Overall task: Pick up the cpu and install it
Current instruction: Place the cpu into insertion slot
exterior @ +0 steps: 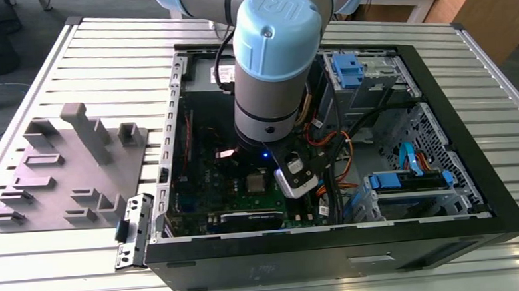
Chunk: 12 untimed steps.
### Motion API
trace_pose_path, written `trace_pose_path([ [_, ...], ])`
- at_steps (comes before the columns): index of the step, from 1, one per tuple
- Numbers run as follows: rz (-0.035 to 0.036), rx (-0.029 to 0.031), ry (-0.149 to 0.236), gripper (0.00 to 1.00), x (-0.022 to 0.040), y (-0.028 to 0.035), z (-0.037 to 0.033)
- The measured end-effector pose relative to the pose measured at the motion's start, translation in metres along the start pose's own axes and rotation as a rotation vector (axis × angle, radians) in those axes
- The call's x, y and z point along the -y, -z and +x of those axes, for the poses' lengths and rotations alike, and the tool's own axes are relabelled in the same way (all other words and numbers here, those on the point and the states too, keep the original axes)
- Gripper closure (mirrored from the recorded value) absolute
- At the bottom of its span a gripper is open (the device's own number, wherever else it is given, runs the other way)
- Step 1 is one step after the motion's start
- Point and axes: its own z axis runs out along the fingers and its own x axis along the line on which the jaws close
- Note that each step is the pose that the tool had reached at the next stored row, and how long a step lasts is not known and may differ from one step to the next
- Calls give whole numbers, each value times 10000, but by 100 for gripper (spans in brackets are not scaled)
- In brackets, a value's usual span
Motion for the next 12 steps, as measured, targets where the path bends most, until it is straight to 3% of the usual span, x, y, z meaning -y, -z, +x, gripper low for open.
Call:
trace_pose_path([
  [12,0,0,0,53,0,-3,0],
])
